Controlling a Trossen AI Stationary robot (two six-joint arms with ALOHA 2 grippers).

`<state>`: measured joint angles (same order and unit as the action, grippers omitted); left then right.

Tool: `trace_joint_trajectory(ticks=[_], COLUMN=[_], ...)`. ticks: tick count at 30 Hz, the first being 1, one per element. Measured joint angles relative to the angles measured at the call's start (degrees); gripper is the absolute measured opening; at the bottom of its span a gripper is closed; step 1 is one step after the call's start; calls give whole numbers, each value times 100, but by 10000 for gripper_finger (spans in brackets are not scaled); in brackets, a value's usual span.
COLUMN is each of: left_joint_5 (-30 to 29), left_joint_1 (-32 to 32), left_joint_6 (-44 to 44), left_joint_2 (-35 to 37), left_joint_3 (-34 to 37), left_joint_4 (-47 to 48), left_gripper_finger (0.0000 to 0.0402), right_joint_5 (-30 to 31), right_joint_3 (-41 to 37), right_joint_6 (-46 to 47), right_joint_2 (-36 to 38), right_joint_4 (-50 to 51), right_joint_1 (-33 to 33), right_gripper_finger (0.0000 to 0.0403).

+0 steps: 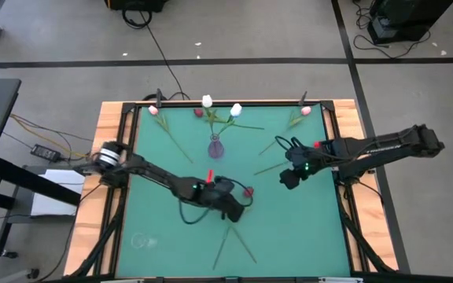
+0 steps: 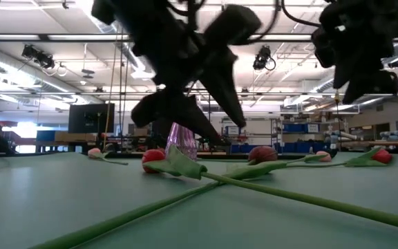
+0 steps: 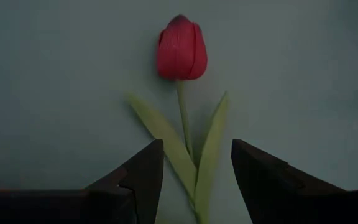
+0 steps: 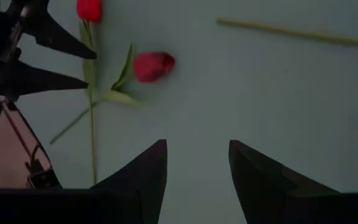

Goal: Sort flowers into vase by color
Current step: Put the bottom dark red tulip into the purple vase

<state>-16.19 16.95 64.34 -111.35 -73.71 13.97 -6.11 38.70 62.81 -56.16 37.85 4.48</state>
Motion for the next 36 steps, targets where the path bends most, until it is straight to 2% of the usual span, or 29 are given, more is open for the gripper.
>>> trace_joint_trajectory(ticks=[7,15,19,25,32,36], left_joint_5=[277,377,411,430,572,503], left_joint_1=[-39,-44,-44,-39,-132,-174], left_joint_6=[282,384,389,232,343,316], left_joint_2=[-775,-1129,-1186,-1208,-1178,-889], left_joint_3=[-1014,-1181,-1183,-1161,-1143,-1137], left_joint_4=[983,1072,1113,967,365,373], left_gripper_finger=[194,187,141,20,10,8], right_joint_5=[76,318,367,406,691,1306], right_joint_3=[-138,-138,-138,-138,-138,-142], right_joint_6=[70,192,221,211,85,-385], right_joint_2=[222,410,455,453,463,552], right_joint_4=[-20,-15,-14,-12,-241,-1240], right_joint_1=[374,713,835,873,921,1162], right_gripper_finger=[180,180,180,177,174,175])
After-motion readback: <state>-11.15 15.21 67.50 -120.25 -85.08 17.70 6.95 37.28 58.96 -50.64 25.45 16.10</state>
